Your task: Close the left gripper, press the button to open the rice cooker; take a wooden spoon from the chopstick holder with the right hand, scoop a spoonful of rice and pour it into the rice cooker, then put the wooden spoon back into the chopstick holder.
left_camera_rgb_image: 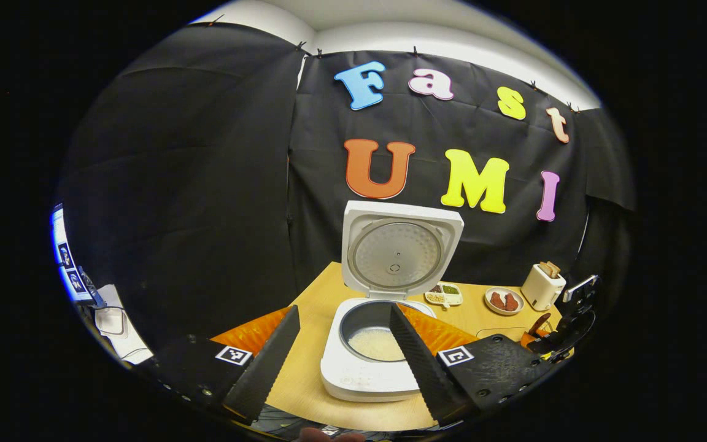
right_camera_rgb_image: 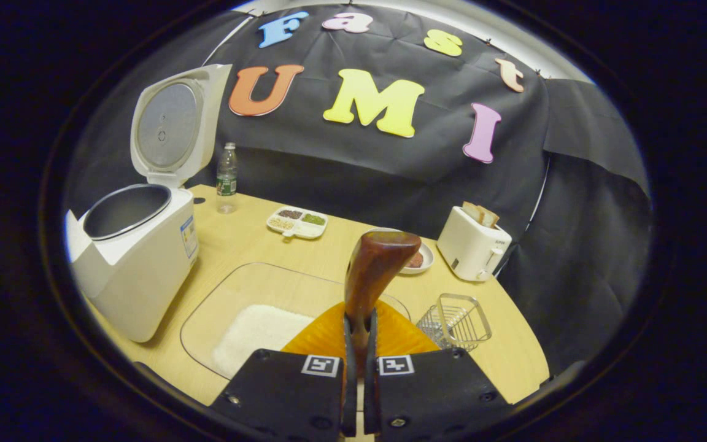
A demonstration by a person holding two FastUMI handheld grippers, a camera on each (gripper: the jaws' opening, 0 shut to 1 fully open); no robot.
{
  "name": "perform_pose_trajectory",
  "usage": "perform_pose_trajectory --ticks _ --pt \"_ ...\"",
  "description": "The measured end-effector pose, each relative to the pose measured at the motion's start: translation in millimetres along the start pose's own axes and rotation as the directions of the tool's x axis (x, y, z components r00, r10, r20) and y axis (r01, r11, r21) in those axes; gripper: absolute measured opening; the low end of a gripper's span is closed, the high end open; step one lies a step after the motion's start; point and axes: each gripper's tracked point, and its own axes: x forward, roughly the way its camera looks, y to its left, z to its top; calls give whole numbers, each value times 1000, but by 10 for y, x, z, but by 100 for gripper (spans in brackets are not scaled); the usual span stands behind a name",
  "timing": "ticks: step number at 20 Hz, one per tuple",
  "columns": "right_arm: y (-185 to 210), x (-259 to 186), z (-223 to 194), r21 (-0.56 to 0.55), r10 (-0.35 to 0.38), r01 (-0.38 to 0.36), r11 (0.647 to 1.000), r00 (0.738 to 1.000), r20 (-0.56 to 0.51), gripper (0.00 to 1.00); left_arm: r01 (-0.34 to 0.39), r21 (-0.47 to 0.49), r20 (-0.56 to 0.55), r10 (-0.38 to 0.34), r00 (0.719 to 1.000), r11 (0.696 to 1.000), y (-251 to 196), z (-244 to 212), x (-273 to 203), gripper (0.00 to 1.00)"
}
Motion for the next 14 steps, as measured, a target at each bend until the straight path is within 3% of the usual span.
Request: perform_pose_trajectory --ticks 7,10,14 --pt "660 -42 1 222 197 -182 958 979 -50 10 -49 11 -21 49 999 999 196 -73 -146 95" --pt "755 -84 15 369 274 -224 902 958 -89 10 -54 1 -24 54 998 999 167 -81 -193 95" --pt "619 -90 1 596 339 -211 775 934 -110 10 -53 14 -20 53 998 999 82 -63 -210 95"
